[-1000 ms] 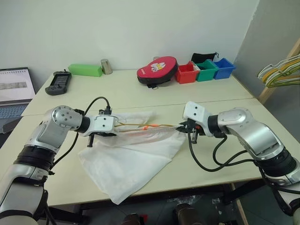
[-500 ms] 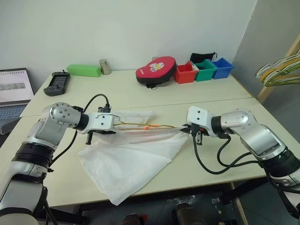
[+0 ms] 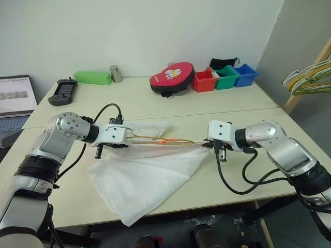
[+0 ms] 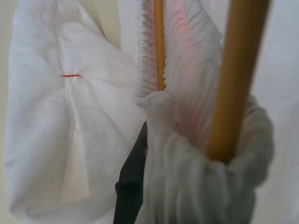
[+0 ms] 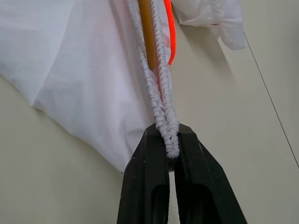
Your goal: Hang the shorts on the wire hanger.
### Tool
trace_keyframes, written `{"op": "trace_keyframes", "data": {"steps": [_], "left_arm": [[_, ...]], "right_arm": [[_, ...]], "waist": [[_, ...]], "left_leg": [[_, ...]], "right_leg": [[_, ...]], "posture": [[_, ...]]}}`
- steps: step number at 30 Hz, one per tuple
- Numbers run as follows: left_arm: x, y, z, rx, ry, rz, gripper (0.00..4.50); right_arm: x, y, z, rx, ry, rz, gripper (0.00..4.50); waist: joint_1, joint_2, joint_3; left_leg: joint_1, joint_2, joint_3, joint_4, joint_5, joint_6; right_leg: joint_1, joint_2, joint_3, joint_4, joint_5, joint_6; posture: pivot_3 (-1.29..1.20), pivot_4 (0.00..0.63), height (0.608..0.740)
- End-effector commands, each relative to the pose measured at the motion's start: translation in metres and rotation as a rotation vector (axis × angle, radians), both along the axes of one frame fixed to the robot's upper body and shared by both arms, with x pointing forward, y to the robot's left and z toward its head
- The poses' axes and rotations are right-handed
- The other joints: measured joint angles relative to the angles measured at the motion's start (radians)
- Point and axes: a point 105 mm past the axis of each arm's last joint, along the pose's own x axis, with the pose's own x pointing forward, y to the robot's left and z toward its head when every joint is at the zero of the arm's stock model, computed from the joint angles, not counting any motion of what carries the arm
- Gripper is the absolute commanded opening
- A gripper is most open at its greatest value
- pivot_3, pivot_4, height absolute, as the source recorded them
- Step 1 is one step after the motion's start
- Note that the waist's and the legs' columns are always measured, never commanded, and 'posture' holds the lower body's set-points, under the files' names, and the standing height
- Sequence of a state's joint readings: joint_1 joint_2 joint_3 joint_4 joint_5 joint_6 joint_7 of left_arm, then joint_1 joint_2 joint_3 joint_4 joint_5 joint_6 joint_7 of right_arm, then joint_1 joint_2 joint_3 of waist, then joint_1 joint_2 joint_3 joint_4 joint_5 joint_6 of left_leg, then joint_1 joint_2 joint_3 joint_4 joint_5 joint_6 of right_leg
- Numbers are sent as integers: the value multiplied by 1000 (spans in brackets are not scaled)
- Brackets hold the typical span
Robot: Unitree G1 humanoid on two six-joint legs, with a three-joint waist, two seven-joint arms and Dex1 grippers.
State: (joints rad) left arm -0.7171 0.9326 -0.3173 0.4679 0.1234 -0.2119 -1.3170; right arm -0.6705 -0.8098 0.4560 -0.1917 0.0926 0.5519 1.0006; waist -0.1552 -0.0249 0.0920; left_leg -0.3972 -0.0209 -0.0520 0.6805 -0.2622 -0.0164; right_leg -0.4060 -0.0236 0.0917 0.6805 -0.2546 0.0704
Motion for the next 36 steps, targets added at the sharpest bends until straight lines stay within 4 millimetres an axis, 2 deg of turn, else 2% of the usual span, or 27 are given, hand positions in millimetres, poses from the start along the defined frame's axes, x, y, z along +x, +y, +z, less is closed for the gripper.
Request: {"op": "trace_keyframes", "data": {"steps": [1,5,8,19,26,29,36], "left_arm": [[-1,50,6,140,9,159,0],[4,50,6,162,-7,162,0],[6,50,7,179,-16,157,0],[11,32,6,165,-26,105,0],[27,5,18,104,-119,86,0],[36,-14,27,80,-170,76,0],[35,-37,34,46,-204,57,0]], "right_arm": [[7,-27,22,-19,-37,-124,60],[-7,-6,32,36,-10,-75,60],[-11,1,34,45,-7,-61,60],[2,37,52,110,-92,-64,60],[8,56,52,86,-157,-26,60],[11,62,51,67,-185,-3,60],[21,68,50,50,-227,0,60]], "waist": [[-1,0,0],[-7,0,0],[-10,0,0],[-19,0,0],[-17,0,0],[-17,0,0],[-19,0,0]], "left_leg": [[0,0,0,0,0,0],[0,0,0,0,0,0],[0,0,0,0,0,0],[0,0,0,0,0,0],[-1,-1,-1,0,0,0],[-1,-1,-1,0,0,0],[-1,-1,-2,0,0,0]], "right_leg": [[0,0,0,0,0,0],[0,0,0,0,0,0],[0,0,0,0,0,1],[0,0,0,0,0,0],[0,-1,-1,0,0,0],[0,-1,-1,0,0,0],[0,-1,-1,1,0,0]], "posture": [[-142,32,740],[-147,30,740],[-149,29,740],[-156,17,740],[-147,9,740],[-146,10,740],[-137,15,740]]}}
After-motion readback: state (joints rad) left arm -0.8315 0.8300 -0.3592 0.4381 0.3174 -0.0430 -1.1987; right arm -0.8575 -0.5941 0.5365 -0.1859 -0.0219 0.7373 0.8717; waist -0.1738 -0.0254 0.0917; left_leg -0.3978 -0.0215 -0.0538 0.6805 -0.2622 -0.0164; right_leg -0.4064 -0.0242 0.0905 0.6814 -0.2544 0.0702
